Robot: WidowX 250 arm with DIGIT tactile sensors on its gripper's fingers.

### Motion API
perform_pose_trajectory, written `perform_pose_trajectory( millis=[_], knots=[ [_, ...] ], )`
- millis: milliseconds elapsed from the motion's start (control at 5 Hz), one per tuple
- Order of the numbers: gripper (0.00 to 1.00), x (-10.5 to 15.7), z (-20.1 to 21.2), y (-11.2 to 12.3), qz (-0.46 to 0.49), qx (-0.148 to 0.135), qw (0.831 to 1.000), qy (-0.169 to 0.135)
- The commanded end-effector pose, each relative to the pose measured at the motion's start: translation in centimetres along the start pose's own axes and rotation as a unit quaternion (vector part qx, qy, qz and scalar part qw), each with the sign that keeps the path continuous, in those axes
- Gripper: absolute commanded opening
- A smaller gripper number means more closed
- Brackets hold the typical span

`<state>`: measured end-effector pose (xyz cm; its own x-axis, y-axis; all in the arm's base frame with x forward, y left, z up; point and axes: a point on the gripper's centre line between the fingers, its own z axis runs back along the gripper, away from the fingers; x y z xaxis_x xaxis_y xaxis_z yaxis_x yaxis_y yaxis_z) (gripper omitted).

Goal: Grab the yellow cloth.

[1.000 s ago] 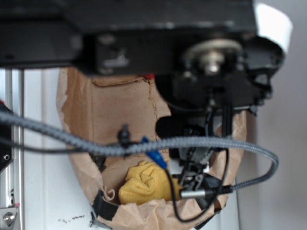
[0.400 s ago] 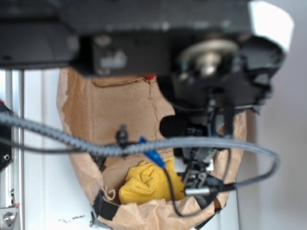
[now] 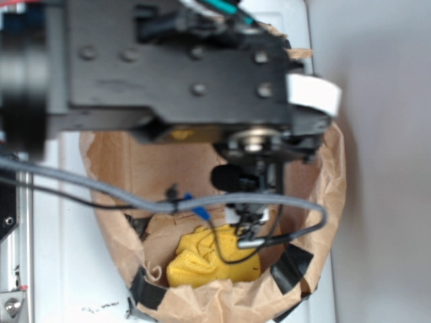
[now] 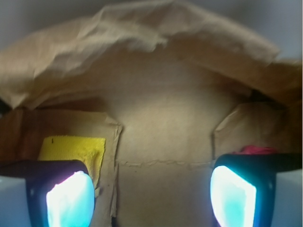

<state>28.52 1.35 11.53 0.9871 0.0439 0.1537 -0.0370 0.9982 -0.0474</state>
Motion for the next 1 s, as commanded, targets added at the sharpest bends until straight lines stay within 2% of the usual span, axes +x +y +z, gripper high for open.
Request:
perform_pose_trajectory(
  millis=[0, 200, 400, 600, 800],
  knots=[
    [1.0, -0.4, -3.4, -0.7, -0.146, -0.024, 0.988, -0.047],
    [1.0, 0.5, -3.7, -2.4, -0.248, -0.045, 0.963, -0.092],
    [1.0, 0.9, -3.8, -3.4, -0.264, -0.082, 0.955, -0.105],
    [1.0, 0.9, -2.4, -4.5, -0.276, -0.127, 0.946, -0.114],
    [1.0, -0.5, -2.3, -5.7, -0.303, -0.167, 0.933, -0.095]
  ],
)
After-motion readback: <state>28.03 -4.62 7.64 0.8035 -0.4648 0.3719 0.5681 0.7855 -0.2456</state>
